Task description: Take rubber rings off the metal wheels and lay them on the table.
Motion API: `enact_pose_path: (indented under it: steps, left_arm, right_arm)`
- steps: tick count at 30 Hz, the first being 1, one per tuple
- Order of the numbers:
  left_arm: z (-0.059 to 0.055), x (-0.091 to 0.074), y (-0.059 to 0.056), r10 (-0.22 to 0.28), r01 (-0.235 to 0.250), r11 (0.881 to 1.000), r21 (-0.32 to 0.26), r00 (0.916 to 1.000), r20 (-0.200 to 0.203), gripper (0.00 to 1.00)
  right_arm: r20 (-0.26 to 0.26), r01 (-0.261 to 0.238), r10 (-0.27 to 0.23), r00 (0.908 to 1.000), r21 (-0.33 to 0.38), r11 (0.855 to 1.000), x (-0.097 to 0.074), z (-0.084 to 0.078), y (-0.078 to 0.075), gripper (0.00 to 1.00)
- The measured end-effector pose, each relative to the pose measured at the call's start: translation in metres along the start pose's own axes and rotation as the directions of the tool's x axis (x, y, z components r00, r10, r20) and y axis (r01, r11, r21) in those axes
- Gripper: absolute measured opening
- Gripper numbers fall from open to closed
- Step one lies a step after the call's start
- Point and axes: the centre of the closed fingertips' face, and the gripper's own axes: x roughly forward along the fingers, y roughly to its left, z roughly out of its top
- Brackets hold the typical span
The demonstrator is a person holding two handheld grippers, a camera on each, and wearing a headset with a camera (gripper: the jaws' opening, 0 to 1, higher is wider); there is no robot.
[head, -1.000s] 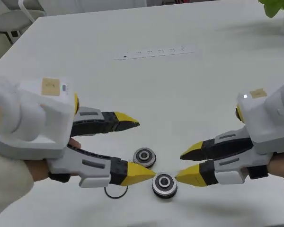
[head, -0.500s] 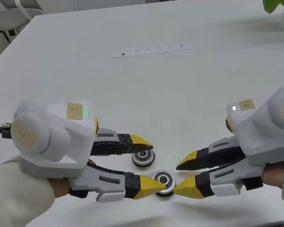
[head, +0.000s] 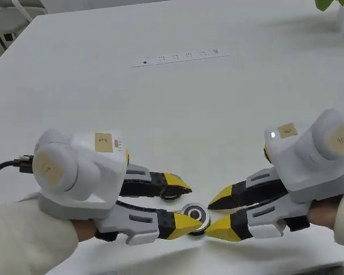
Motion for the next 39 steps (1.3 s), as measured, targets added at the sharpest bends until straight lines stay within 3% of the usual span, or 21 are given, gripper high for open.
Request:
enact_pose_path:
  steps: [10,17,18,23,28,30,39]
  left_arm:
    - [-0.011,0.007,-0.005,-0.009,0.011,1.000,0.028,0.9992,-0.038,0.21]
    - [-0.012,0.006,-0.003,0.002,-0.001,1.000,0.025,0.9993,-0.039,0.16]
    - [-0.015,0.005,-0.001,0.014,-0.011,0.998,0.058,0.9985,-0.054,0.15]
    - [-0.014,0.007,-0.002,0.005,-0.002,0.998,0.068,0.9990,-0.044,0.15]
    - [-0.014,0.007,-0.001,0.005,-0.003,0.998,0.059,0.9995,-0.032,0.15]
    - [-0.014,0.007,-0.001,0.005,-0.004,0.999,0.049,0.9997,-0.024,0.14]
    - [-0.013,0.007,-0.001,0.010,-0.010,0.999,0.051,0.9999,-0.011,0.14]
  right_arm:
    - [-0.007,-0.005,0.004,1.0000,-0.027,1.000,0.001,-0.001,0.002,0.21]
    - [-0.006,0.000,0.000,1.0000,-0.033,0.999,0.002,-0.001,0.002,0.20]
    - [-0.006,0.003,-0.003,1.0000,-0.037,0.999,0.002,0.000,0.001,0.20]
    - [-0.012,0.000,0.000,0.9999,-0.051,0.999,0.003,-0.001,0.002,0.18]
    - [-0.025,0.005,-0.009,0.9997,-0.130,0.991,0.003,-0.002,0.002,0.14]
    - [-0.024,0.005,-0.008,0.9997,-0.104,0.995,0.003,-0.002,0.001,0.13]
    - [-0.027,0.016,-0.019,0.9995,-0.111,0.994,0.000,-0.004,-0.002,0.02]
